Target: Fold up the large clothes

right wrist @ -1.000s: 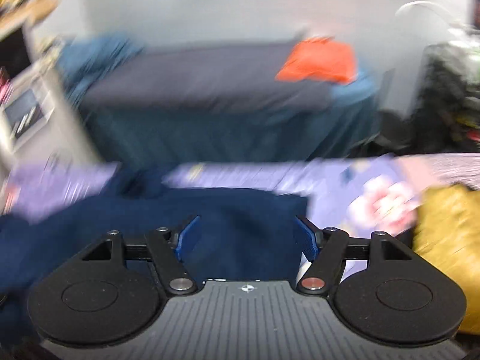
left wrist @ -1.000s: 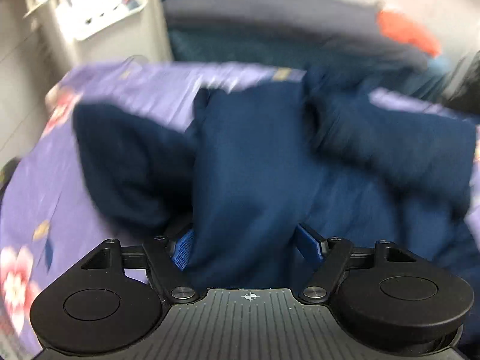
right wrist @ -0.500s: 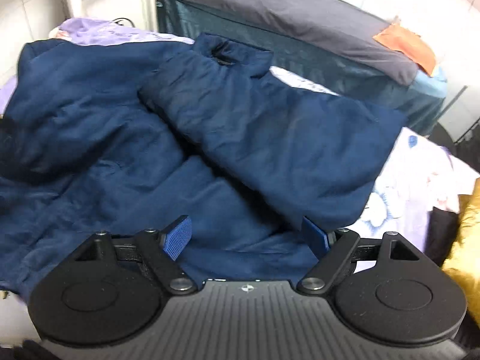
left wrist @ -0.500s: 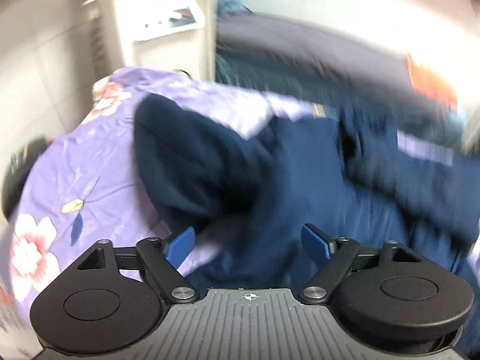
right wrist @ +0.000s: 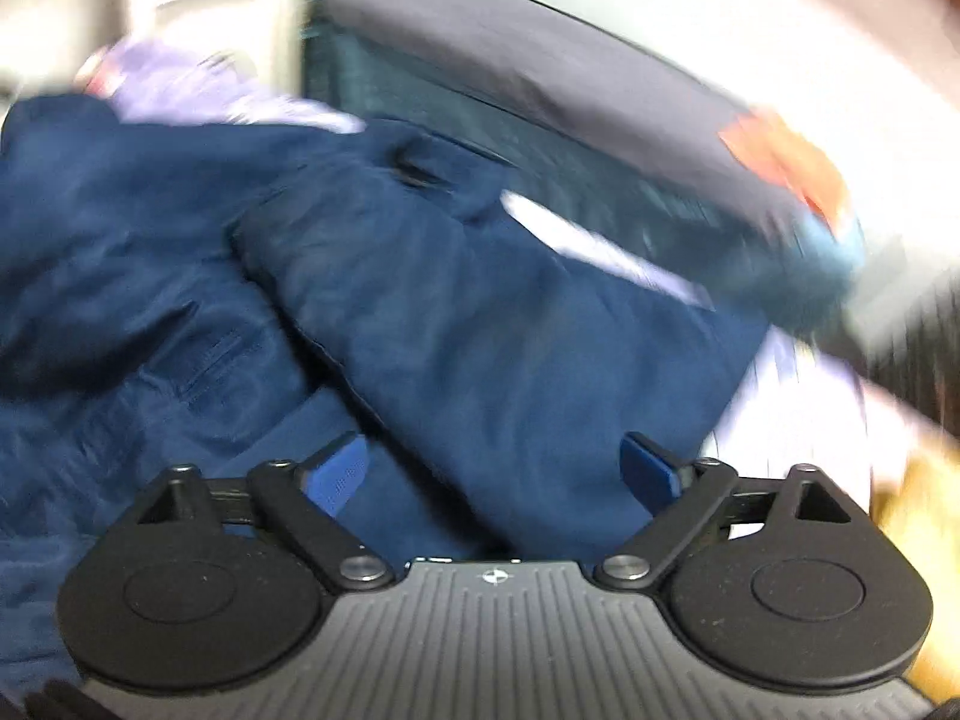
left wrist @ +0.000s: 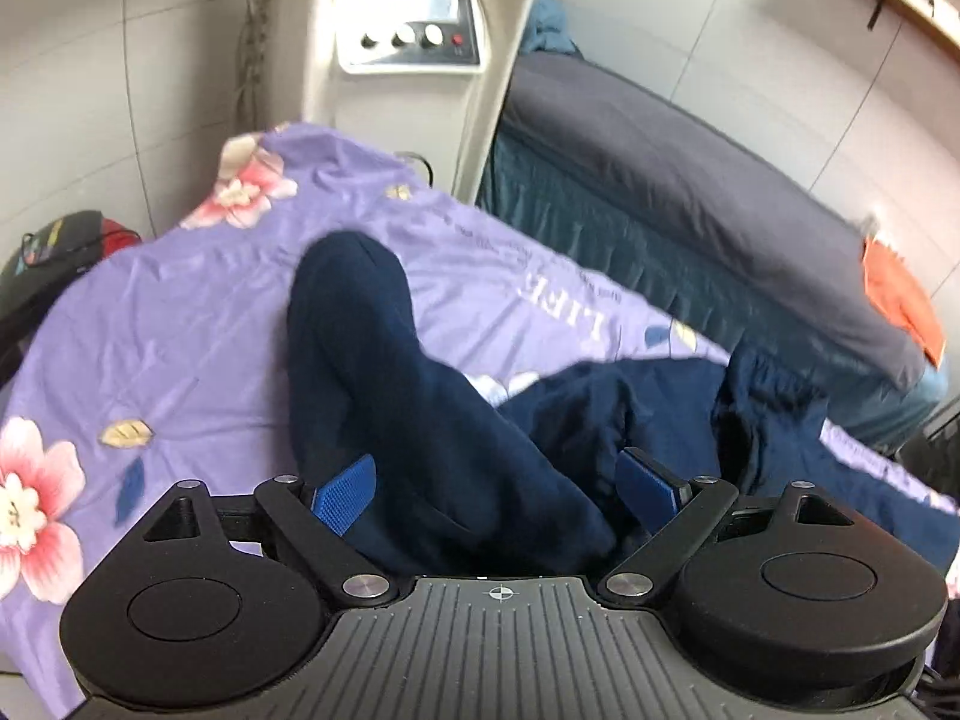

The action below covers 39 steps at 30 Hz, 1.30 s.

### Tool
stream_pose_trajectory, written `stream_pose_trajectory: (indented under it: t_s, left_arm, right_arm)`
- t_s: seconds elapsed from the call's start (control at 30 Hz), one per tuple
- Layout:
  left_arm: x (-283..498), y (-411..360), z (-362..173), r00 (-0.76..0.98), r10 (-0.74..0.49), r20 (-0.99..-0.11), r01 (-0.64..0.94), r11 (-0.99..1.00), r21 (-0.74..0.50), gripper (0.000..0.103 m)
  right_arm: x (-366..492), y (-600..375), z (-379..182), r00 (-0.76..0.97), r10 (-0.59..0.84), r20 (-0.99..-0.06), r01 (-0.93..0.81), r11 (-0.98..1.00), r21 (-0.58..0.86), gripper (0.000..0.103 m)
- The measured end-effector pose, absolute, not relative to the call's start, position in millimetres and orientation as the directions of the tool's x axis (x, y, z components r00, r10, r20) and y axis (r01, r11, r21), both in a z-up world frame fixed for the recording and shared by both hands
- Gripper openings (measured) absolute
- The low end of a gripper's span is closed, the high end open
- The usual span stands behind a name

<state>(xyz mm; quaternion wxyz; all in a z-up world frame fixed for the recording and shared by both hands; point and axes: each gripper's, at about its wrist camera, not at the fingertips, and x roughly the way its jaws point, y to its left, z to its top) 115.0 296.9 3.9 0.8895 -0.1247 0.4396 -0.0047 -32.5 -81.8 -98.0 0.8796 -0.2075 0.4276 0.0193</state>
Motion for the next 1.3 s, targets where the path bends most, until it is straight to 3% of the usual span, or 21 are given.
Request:
stream_pose_trajectory:
  t_s: [0.17,0.27,0.33,0.37,0.53,0.7,0.8,0.93,0.97,1.03,1.07,1.13,1.27,1.3]
  left_arm:
    - [119.8,289.0,-14.7,0.573,-0.134,-0.809,-0.129,0.959,-0.251,0.103]
    - [125.3,300.6,-15.4,0.564,-0.145,-0.813,-0.143,0.953,-0.269,0.103]
    - [130.7,308.2,-18.0,0.548,-0.147,-0.823,-0.155,0.95,-0.272,0.103]
    - [132.9,310.9,-19.8,0.54,-0.148,-0.828,-0.157,0.949,-0.272,0.103]
    - [142.9,313.6,-26.7,0.519,-0.163,-0.839,-0.149,0.949,-0.277,0.103]
    - [151.4,313.7,-35.8,0.499,-0.165,-0.851,-0.18,0.941,-0.288,0.103]
    - [154.0,312.4,-40.6,0.486,-0.167,-0.858,-0.179,0.942,-0.285,0.103]
    - [157.3,312.0,-48.3,0.469,-0.177,-0.865,-0.176,0.941,-0.288,0.103]
    - [158.4,312.7,-51.1,0.465,-0.181,-0.867,-0.181,0.939,-0.293,0.103]
    - [160.8,313.8,-56.7,0.457,-0.189,-0.869,-0.191,0.934,-0.303,0.103]
    - [161.9,314.1,-59.7,0.455,-0.196,-0.869,-0.193,0.931,-0.311,0.103]
    - [164.2,313.8,-65.4,0.451,-0.208,-0.868,-0.198,0.925,-0.324,0.103]
    - [167.1,313.0,-74.2,0.473,-0.212,-0.855,-0.212,0.915,-0.344,0.102]
    - [169.0,311.5,-77.6,0.462,-0.203,-0.864,-0.214,0.919,-0.33,0.093]
  right_arm:
    - [3.0,-39.8,-158.7,0.621,-0.197,-0.758,-0.435,0.718,-0.543,0.078]
    - [14.6,-38.3,-172.8,0.621,-0.237,-0.747,-0.45,0.672,-0.588,0.06]
    - [18.5,-53.0,-158.9,0.613,-0.209,-0.762,-0.401,0.748,-0.528,0.017]
    - [19.3,-61.8,-148.6,0.618,-0.202,-0.76,-0.361,0.786,-0.502,0.011]
    - [9.8,-142.2,-75.6,0.691,-0.312,-0.652,-0.011,0.898,-0.441,0.012]
    - [-16.1,-269.3,-25.7,0.595,-0.506,-0.624,0.44,0.855,-0.275,0.012]
    - [-51.5,-349.4,-27.6,0.456,-0.555,-0.696,0.685,0.718,-0.125,0.012]
    - [-116.7,-425.2,-74.3,0.345,-0.369,-0.863,0.907,0.37,0.204,0.016]
    - [-131.3,-427.7,-86.8,0.344,-0.335,-0.877,0.921,0.305,0.244,0.021]
    - [-145.0,-416.9,-95.7,0.376,-0.316,-0.871,0.907,0.318,0.277,0.045]
    - [-146.7,-406.5,-96.9,0.386,-0.309,-0.869,0.896,0.35,0.274,0.053]
    - [-146.4,-386.5,-94.5,0.397,-0.296,-0.869,0.865,0.437,0.246,0.081]
    - [-152.6,-349.2,-91.2,0.42,-0.208,-0.883,0.773,0.592,0.228,0.088]
    - [-146.6,-340.2,-91.5,0.416,-0.174,-0.893,0.754,0.615,0.231,0.091]
